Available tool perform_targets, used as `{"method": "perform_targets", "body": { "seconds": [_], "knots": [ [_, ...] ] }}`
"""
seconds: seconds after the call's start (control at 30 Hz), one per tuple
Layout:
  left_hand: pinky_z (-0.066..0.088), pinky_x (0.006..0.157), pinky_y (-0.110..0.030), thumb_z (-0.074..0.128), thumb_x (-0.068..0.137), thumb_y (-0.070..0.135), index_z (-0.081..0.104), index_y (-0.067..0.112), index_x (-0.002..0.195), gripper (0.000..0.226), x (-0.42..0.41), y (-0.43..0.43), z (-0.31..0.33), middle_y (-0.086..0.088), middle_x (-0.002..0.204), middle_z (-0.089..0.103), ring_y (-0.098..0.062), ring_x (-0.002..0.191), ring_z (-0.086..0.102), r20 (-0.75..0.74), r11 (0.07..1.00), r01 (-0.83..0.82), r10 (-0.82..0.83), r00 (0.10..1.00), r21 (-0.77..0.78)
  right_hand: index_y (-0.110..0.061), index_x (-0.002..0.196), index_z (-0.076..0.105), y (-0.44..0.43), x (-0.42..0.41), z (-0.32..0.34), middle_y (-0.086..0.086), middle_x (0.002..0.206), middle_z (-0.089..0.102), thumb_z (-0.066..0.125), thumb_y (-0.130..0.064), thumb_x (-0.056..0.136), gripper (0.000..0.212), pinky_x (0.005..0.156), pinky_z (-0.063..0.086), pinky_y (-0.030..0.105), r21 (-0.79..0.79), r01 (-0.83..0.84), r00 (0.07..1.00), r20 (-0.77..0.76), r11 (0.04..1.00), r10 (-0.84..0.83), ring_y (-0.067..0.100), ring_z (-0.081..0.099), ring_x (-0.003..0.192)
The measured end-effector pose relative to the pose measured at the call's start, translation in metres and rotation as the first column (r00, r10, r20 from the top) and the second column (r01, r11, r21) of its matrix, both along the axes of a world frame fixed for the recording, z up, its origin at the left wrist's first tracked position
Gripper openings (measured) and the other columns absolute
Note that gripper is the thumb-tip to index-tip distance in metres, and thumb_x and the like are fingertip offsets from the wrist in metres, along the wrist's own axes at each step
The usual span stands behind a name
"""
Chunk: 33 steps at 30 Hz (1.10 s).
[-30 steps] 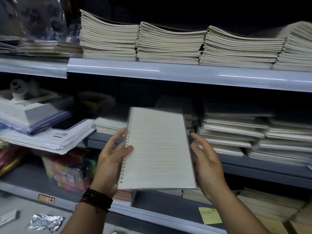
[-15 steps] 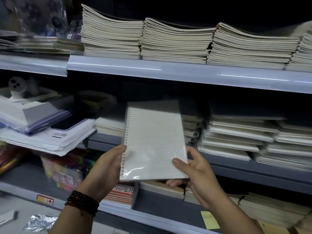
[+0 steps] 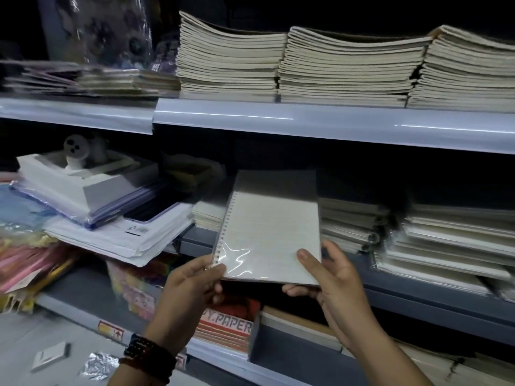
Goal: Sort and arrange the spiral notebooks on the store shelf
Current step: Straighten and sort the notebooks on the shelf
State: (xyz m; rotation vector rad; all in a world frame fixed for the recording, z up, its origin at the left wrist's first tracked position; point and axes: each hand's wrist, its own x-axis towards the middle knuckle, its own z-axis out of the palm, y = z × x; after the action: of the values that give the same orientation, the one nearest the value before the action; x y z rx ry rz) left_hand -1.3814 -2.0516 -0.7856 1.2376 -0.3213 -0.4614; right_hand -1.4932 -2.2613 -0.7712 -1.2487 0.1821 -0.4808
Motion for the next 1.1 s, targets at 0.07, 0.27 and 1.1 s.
{"method": "perform_targets", "body": {
  "seconds": [0.07,0.27,1.1],
  "knots": [
    [0.039,0.053,-0.028,0.061,0.092,0.008,0.068,0.008,0.074,0.019,0.01,0.005,0.002,-0.013,0.065,0.048,-0.021,0.055,0.045,0.014,0.997,-0.08,0.08,0.997,0.002,-0.013,0.127,0.058,0.007,0.016,0.003,0.015,0.112,0.072,0.067,-0.009,0.091,0.037,0.064,0.063,0.036,0.018,-0.033,0.999,0.011,0.999,0.033,0.046,0.071,0.08],
    [0.053,0.055,-0.03,0.058,0.095,0.008,0.065,-0.012,0.097,0.02,0.049,0.016,0.005,-0.022,0.085,0.069,-0.03,0.071,0.066,0.06,0.951,-0.309,0.309,0.949,-0.016,-0.012,0.124,0.057,0.027,0.068,0.004,0.008,0.111,0.074,0.065,-0.004,0.093,0.033,0.077,0.063,0.042,0.08,-0.116,0.993,-0.014,0.99,0.118,0.042,0.073,0.087],
    [0.054,0.081,-0.011,0.075,0.09,0.028,0.076,0.023,0.112,0.022,0.137,-0.036,0.015,0.013,0.099,0.075,0.008,0.092,0.069,0.341,0.615,-0.786,0.752,0.564,-0.055,-0.034,0.146,0.042,0.004,0.15,-0.01,-0.024,0.122,0.038,0.056,-0.077,0.072,0.087,0.106,0.037,0.027,-0.723,0.089,0.954,-0.135,0.686,-0.266,0.003,0.035,0.124]
  ]
}}
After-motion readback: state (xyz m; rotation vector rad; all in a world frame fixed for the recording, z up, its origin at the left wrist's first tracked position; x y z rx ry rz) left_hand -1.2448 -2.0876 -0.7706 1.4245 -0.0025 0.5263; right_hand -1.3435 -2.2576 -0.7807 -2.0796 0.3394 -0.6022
